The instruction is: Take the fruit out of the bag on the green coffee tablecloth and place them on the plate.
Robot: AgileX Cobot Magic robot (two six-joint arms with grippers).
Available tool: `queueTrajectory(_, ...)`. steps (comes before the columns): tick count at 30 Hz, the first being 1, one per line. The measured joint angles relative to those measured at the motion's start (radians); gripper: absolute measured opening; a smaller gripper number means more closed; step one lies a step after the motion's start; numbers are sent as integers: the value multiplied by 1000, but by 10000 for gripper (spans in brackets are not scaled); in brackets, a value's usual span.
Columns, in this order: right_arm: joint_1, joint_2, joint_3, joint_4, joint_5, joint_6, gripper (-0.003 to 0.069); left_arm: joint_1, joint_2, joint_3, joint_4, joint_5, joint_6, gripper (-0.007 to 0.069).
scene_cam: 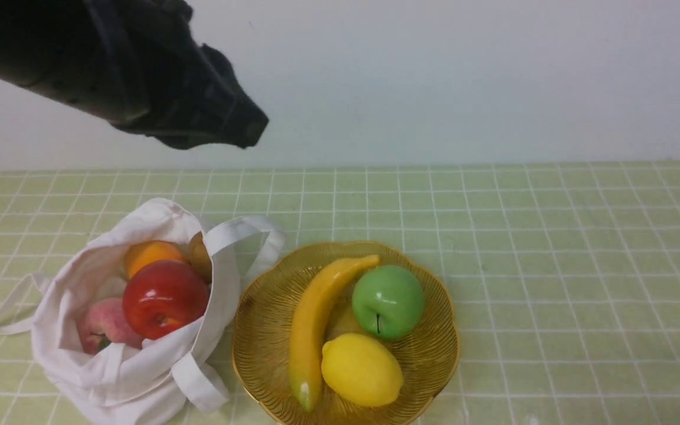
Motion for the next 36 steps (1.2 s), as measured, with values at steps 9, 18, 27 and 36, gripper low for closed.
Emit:
queueTrajectory(9,0,0,0,0,0,-2,-15,0,-206,29,164,137,-129,-8)
queueTrajectory(18,0,0,0,0,0,-2,-15,0,-579,454,175,-7,-207,-8)
queueTrajectory(27,0,0,0,0,0,-2,-15,0,-928,987,132,-405,-225,-8)
queueTrajectory(36,0,0,0,0,0,-2,-15,0,-1047,1150,64,-642,-226,-8)
